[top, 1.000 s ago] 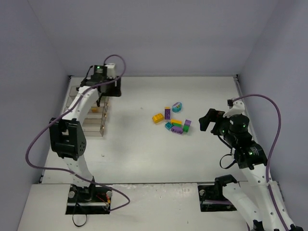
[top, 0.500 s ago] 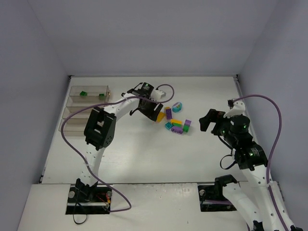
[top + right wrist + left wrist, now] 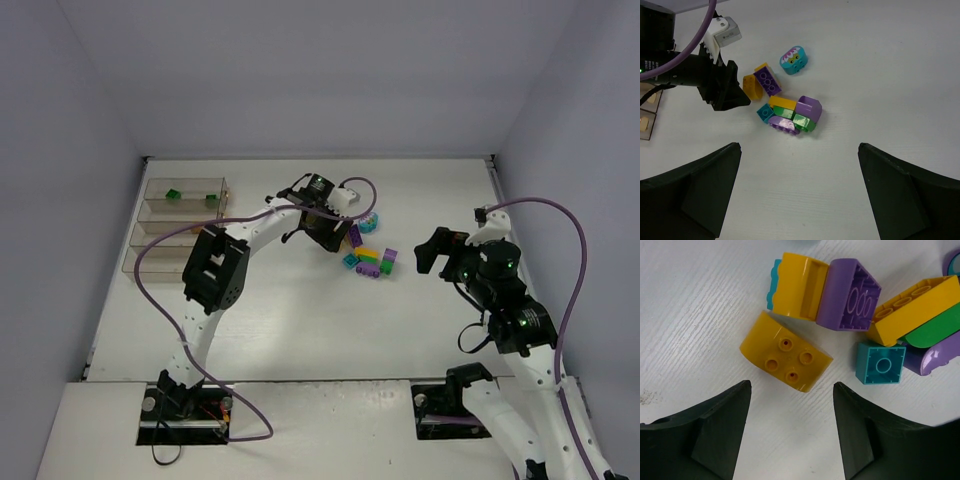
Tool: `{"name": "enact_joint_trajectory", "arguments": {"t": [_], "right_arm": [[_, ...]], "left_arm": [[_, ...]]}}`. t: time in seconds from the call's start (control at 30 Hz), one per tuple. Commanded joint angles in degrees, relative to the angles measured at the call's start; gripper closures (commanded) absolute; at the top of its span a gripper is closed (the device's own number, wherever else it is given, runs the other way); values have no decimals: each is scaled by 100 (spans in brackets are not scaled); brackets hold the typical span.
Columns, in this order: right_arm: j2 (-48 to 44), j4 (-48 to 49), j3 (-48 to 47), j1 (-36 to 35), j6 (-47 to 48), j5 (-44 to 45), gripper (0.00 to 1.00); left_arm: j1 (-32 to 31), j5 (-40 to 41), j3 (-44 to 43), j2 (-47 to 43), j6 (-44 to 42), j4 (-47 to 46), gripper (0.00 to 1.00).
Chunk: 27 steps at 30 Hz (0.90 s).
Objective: Sort the legos into containers by color
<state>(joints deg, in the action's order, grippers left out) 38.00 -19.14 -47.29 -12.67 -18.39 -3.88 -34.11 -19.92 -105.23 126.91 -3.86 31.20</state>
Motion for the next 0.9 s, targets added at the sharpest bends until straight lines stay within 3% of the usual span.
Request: {"name": "enact_joint_trajectory", "arguments": {"t": [0.0, 0.17, 0.4, 0.67, 0.87], "right_arm": [[-3, 235, -35, 45, 11, 63, 0], [23, 226, -44, 45, 11, 89, 0], [6, 226, -17, 45, -15, 115, 0], [-29, 235, 18, 45, -24, 142, 0], [-38, 235, 9, 45, -24, 107, 0]], "left_arm": [[9, 146, 72, -413, 297, -553, 40], [9, 779, -50, -264, 1351, -737, 40], [-26, 648, 213, -360, 2494, -1204, 39], [-122, 656, 363, -316, 2689, -1511, 39], [-114, 815, 91, -27, 2276, -1398, 39]]}}
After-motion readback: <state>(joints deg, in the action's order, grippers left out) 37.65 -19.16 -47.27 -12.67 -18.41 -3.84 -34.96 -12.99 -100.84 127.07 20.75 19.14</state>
